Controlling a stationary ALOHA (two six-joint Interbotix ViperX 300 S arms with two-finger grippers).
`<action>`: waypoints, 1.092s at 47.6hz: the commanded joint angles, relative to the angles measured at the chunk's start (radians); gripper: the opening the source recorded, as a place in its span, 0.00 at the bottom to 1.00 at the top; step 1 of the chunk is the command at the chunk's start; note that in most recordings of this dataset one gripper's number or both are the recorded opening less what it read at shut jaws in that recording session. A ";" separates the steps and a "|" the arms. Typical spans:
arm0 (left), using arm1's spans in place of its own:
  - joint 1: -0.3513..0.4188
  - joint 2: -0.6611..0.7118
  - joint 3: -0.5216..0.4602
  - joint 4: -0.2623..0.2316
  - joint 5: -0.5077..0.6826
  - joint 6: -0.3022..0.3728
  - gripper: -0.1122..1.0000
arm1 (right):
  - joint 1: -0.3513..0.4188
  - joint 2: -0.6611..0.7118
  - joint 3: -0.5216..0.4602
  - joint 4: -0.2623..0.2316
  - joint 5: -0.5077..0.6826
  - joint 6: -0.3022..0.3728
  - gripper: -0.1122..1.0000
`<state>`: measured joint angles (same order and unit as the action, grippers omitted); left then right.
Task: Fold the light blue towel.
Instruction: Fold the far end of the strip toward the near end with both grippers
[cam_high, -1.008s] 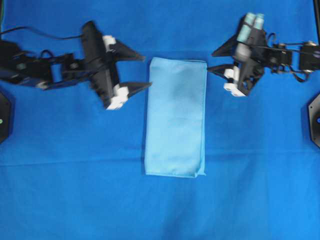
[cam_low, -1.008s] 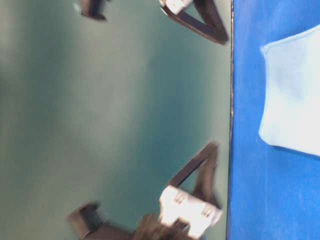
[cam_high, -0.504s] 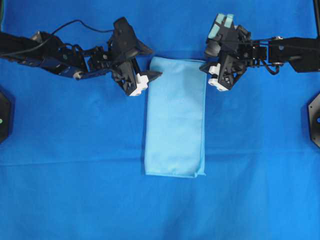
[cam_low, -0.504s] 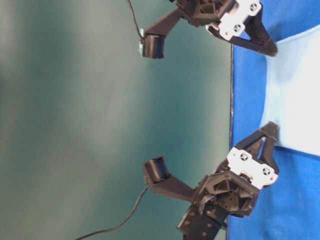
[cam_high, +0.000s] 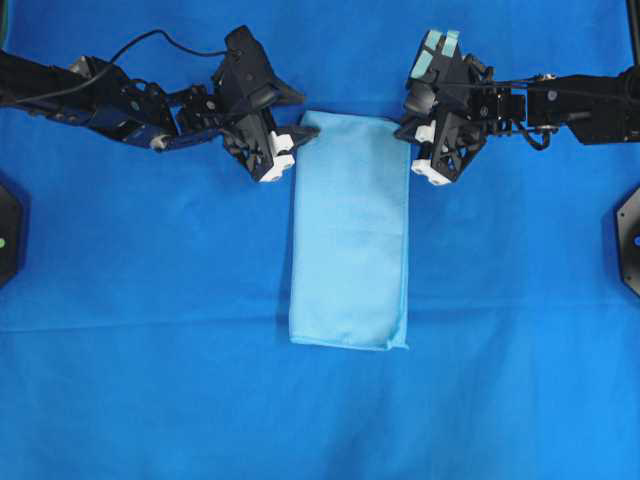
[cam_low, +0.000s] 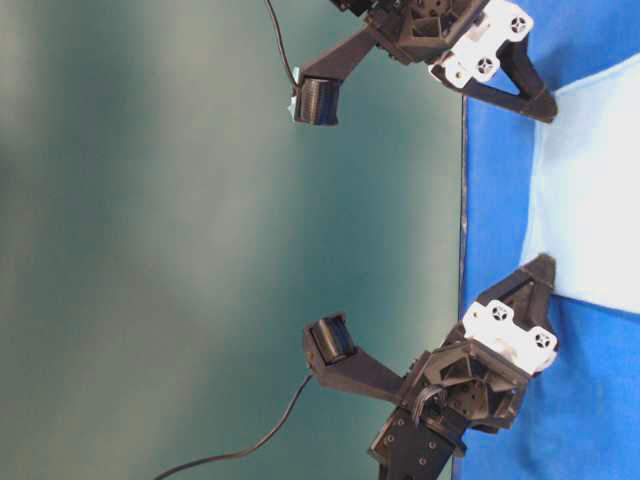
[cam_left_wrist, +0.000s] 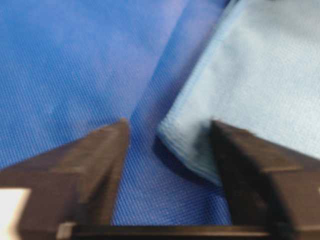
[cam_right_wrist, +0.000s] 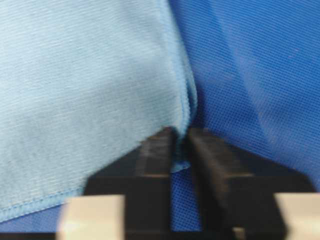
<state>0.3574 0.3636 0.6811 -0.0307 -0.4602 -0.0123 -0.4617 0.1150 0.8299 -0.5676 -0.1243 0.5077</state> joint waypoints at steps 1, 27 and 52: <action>-0.012 -0.009 -0.005 0.002 0.012 0.006 0.46 | 0.003 -0.008 -0.006 -0.003 -0.005 -0.002 0.15; -0.029 -0.071 -0.009 0.002 0.034 0.035 0.15 | 0.002 -0.078 -0.014 -0.003 0.040 -0.002 0.13; -0.118 -0.276 0.041 0.002 0.114 0.087 0.15 | 0.127 -0.331 0.038 0.017 0.189 0.034 0.13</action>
<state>0.2684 0.1365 0.7179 -0.0307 -0.3451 0.0721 -0.3636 -0.1687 0.8652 -0.5630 0.0506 0.5308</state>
